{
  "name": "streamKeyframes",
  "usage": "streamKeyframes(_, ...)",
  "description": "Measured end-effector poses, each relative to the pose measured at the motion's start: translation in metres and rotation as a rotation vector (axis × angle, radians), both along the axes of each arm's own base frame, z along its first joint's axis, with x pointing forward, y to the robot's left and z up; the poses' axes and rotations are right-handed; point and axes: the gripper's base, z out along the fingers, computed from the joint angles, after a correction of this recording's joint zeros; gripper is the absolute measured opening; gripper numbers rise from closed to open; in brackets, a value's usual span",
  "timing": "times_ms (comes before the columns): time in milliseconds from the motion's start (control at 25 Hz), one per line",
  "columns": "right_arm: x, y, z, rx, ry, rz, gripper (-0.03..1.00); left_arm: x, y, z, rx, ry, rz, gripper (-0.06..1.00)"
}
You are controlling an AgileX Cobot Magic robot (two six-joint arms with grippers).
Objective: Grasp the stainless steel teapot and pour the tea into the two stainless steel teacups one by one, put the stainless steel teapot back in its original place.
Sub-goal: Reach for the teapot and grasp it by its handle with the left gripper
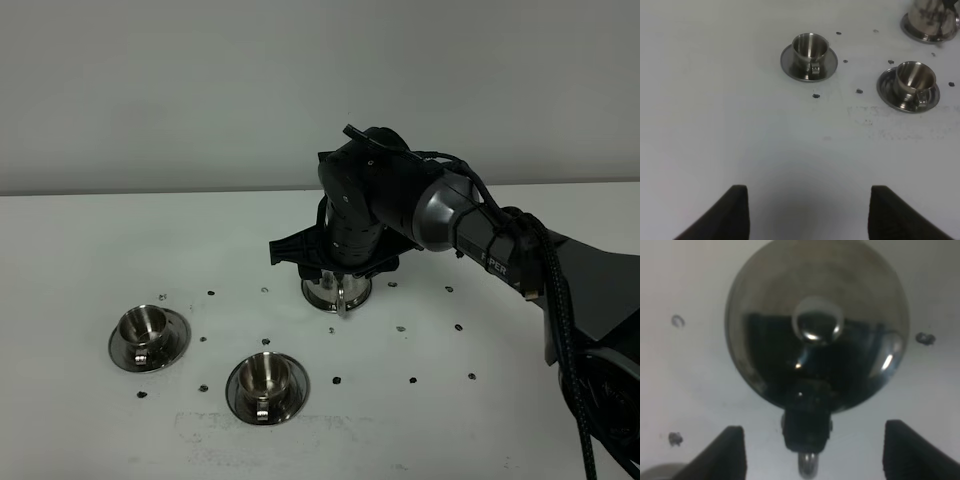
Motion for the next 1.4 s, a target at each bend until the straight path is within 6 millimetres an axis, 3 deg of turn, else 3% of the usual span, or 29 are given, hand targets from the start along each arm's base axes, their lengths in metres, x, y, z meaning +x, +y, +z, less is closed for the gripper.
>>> streamKeyframes(240, 0.003, 0.001, -0.013, -0.020, 0.004, 0.005, 0.59, 0.000, 0.000, 0.000, -0.001, 0.000, 0.001, 0.57)
streamKeyframes(1000, 0.011, -0.017, -0.013, -0.164, -0.024, 0.078, 0.59, 0.000, 0.000, 0.000, -0.001, 0.000, 0.001, 0.57)
streamKeyframes(1400, 0.006, -0.015, -0.013, -0.224, 0.026, 0.297, 0.59, 0.000, 0.000, 0.000, -0.001, 0.000, 0.001, 0.57)
